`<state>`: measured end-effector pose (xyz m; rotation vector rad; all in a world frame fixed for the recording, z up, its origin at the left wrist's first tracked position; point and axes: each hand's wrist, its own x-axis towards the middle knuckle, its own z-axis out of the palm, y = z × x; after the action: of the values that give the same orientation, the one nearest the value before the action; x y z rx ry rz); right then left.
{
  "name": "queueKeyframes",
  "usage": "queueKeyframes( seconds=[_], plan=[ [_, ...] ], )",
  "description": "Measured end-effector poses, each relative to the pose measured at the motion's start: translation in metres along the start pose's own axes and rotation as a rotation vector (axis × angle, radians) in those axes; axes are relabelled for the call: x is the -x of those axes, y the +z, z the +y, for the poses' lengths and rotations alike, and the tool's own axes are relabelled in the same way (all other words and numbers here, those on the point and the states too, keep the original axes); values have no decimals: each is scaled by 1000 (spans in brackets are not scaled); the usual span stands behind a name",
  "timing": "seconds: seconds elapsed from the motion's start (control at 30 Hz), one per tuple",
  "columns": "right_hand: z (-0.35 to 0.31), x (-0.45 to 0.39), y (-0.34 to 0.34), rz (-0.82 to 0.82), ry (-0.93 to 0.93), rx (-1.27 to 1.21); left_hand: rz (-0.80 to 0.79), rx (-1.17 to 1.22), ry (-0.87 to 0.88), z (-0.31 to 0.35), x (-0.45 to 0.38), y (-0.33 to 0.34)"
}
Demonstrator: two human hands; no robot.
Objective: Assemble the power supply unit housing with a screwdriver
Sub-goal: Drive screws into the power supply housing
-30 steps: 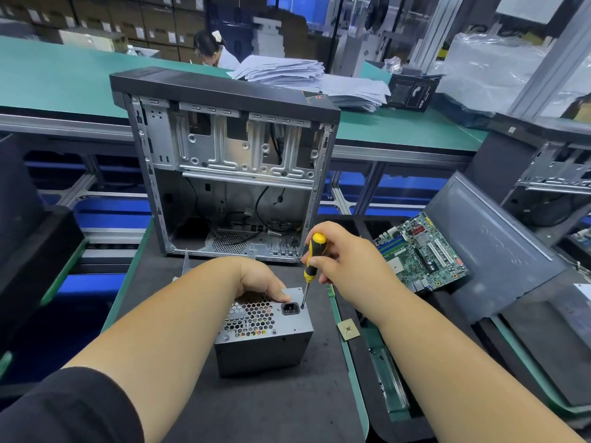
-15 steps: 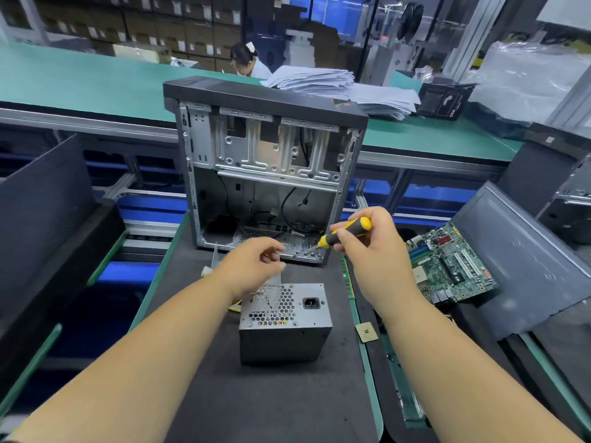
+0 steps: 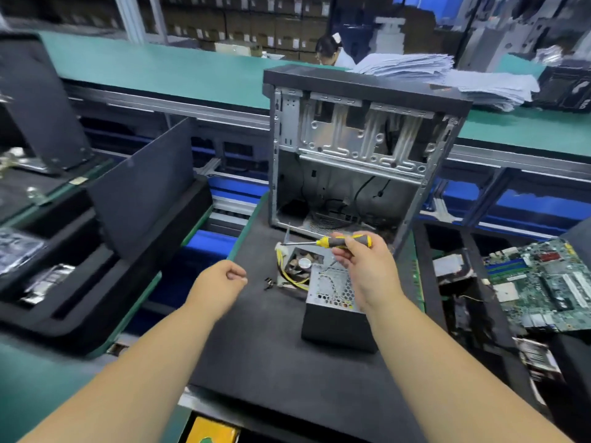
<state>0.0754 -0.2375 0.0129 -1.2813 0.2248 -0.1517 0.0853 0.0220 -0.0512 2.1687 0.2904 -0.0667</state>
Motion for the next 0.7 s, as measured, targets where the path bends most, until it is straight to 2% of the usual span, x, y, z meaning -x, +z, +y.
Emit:
queueKeyframes(
  seconds=[0.13, 0.43, 0.7],
  plan=[
    [19, -3, -1, 20, 53, -96, -30, -33, -47, -16, 4, 5],
    [20, 1, -3, -8, 14, -77, -141, -246, -19, -19, -18, 47],
    [21, 4, -1, -35, -32, -64, -62, -343, 25, -24, -40, 71]
  ],
)
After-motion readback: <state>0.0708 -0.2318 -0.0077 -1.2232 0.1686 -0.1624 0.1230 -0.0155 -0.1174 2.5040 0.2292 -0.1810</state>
